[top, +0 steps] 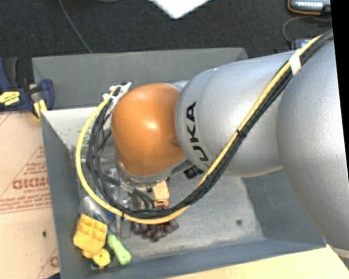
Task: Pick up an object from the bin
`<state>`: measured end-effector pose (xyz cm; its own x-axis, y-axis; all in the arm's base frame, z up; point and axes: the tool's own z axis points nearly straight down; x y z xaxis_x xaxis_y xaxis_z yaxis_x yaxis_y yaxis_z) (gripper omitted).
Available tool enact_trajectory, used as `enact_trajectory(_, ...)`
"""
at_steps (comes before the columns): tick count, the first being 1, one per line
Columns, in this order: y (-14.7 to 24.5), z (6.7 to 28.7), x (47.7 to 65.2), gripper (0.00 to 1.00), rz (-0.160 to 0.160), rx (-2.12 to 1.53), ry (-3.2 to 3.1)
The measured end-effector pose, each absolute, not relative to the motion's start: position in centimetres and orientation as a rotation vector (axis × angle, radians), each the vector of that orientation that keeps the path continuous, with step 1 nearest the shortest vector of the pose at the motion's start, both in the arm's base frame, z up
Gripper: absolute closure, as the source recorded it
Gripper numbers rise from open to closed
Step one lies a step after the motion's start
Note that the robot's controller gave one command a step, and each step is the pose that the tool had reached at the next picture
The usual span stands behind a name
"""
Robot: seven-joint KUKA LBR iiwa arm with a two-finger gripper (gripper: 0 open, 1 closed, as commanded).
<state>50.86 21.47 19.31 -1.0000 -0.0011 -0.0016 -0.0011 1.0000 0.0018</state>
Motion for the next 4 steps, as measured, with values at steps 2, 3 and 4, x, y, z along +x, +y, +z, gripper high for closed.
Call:
enact_trajectory(2, 13.5, 12.2, 53.0, 0.00, 0.000, 0.017, 3.136)
enact_trajectory(3, 12.0, 7.3, 52.6, 1.00, 0.015, 0.132, 3.129)
enact_trajectory(4, 12.0, 7.3, 52.6, 1.00, 0.015, 0.134, 3.129)
